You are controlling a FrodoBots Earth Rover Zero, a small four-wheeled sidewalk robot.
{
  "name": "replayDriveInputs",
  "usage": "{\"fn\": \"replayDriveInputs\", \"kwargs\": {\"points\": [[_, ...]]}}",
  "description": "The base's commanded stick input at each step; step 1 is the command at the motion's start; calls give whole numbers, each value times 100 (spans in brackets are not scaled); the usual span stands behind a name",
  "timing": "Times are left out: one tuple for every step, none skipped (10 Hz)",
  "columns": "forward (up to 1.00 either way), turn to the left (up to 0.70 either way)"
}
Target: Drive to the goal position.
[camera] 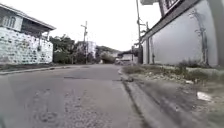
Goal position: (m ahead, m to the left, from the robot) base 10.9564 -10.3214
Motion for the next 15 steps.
{"fn": "replayDriveInputs", "kwargs": {"points": [[100, 0], [100, 7], [100, 0], [100, 0], [100, 4], [100, 11], [100, 0], [100, 0], [100, 0], [100, 0], [100, 0], [100, 0], [100, 0], [100, 0], [100, 2]]}}
